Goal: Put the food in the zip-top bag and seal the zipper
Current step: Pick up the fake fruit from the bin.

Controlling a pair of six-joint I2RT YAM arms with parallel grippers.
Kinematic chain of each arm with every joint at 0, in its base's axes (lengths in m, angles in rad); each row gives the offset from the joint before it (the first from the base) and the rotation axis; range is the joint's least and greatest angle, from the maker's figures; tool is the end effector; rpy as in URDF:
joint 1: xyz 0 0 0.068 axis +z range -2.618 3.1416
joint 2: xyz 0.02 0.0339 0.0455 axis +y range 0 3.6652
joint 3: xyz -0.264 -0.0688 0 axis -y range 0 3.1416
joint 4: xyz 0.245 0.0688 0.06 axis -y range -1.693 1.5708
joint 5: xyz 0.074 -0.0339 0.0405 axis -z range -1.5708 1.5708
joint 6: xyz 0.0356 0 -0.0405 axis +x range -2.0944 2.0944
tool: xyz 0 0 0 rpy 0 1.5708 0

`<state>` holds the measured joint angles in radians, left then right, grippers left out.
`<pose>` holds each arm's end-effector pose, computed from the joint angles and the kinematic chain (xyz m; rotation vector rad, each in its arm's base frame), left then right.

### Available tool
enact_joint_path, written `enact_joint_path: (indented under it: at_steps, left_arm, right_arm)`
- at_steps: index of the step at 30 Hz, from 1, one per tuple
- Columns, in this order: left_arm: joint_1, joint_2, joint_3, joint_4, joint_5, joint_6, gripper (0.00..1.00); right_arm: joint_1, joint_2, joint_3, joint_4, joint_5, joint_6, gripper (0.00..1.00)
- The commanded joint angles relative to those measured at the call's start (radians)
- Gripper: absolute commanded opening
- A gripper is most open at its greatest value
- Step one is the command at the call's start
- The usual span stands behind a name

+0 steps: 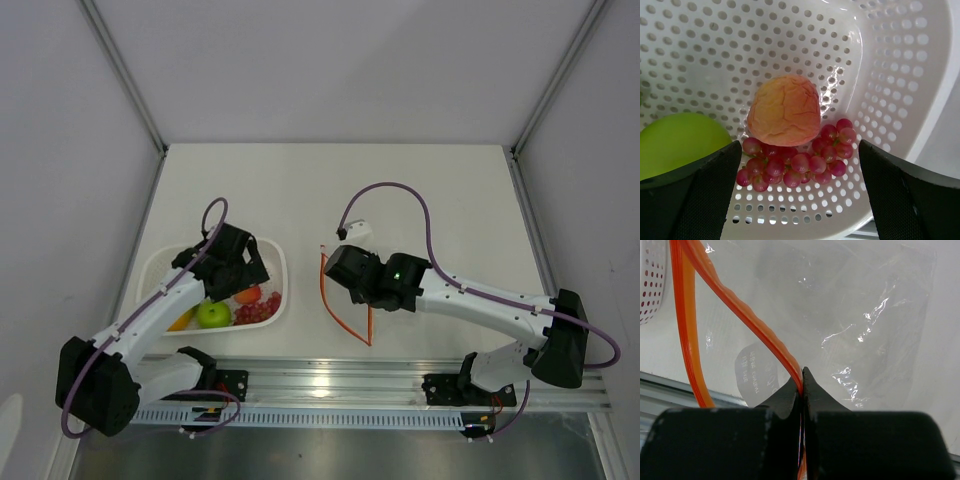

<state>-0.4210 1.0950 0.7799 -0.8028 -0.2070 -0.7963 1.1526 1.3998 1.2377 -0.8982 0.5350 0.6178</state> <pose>0.1839 -0.0743 0.2314 -0.5570 2.5933 -0.1233 0.1294 0.2464 0.3020 -0.4715 2.3746 0.0687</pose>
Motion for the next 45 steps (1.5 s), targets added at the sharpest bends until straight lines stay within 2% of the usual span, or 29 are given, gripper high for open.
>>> enact_joint_path:
  at_steps: [1, 9, 21, 27, 29, 32, 33, 39, 41, 45]
  left_arm:
    - [0.007, 0.048, 0.047, 0.005, -0.02, -0.046, 1.0]
    - [0.01, 0.176, 0.029, 0.039, -0.002, -0.08, 0.99]
    - [0.024, 0.276, 0.012, 0.1, -0.04, -0.115, 0.99]
    - [0.027, 0.315, -0.004, 0.116, -0.038, -0.121, 0.91]
    - [0.027, 0.307, -0.014, 0.123, -0.04, -0.124, 0.86]
    - [0.031, 0.293, -0.025, 0.132, -0.042, -0.123, 0.72]
    - [0.033, 0.289, -0.028, 0.132, -0.042, -0.123, 0.64]
    - [0.036, 0.231, -0.03, 0.139, -0.017, -0.09, 0.37]
    - [0.036, 0.203, -0.025, 0.122, -0.014, -0.078, 0.33]
    - [0.034, 0.079, -0.021, 0.109, 0.007, -0.037, 0.32]
  right_arm:
    - [0.004, -0.025, -0.004, 0.028, 0.005, 0.007, 0.0]
    - [0.004, -0.018, -0.007, 0.035, -0.001, 0.0, 0.0]
    - [0.004, -0.022, -0.024, 0.048, -0.01, -0.007, 0.0]
    - [0.004, -0.03, -0.032, 0.051, -0.012, -0.007, 0.0]
    - [0.002, -0.03, -0.034, 0.056, -0.013, -0.01, 0.0]
    - [0.002, -0.028, -0.035, 0.061, -0.021, -0.013, 0.0]
    - [0.002, -0.027, -0.032, 0.061, -0.021, -0.013, 0.0]
    - [0.001, -0.03, -0.032, 0.064, -0.024, -0.01, 0.0]
    - [0.001, -0.028, -0.03, 0.064, -0.029, -0.009, 0.0]
    - [-0.007, -0.032, -0.03, 0.065, -0.044, -0.003, 0.0]
